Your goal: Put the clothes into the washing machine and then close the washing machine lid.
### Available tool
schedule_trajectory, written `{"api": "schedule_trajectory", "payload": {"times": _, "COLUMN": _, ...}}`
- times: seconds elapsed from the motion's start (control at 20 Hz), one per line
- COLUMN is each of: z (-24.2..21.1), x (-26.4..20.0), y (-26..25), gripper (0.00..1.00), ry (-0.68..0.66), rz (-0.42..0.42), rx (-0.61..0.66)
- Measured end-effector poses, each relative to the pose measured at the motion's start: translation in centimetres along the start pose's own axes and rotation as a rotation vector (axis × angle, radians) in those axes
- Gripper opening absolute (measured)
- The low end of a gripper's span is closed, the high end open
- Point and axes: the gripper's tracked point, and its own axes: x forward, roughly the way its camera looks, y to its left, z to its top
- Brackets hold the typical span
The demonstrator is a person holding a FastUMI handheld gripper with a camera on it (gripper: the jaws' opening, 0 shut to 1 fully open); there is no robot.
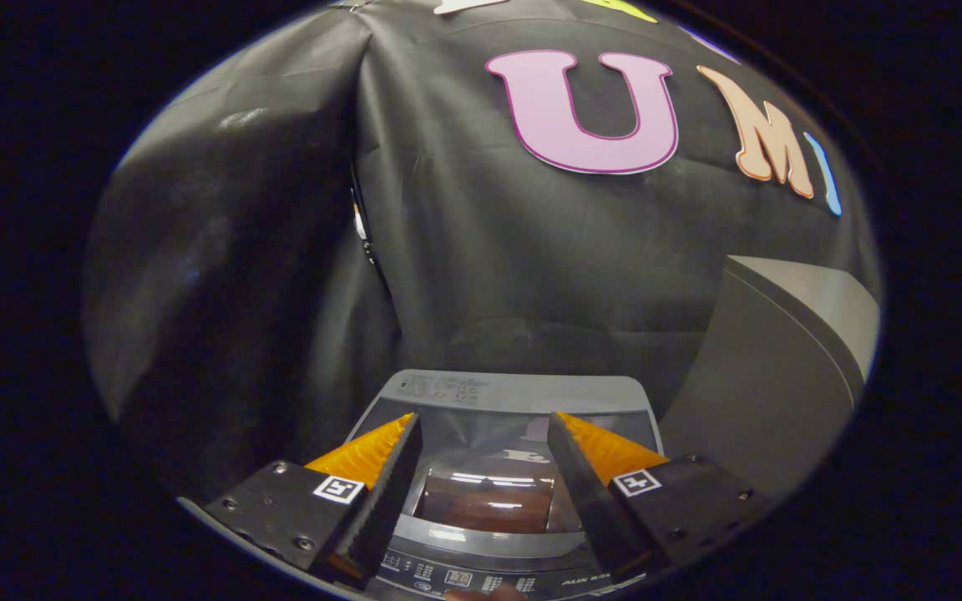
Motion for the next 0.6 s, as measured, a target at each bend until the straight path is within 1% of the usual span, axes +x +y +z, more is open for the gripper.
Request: {"api": "schedule_trajectory", "payload": {"times": 0.6, "z": 0.26, "x": 0.16, "y": 0.45, "gripper": 0.93, "ry": -0.085, "rz": 0.053, "rx": 0.101}}
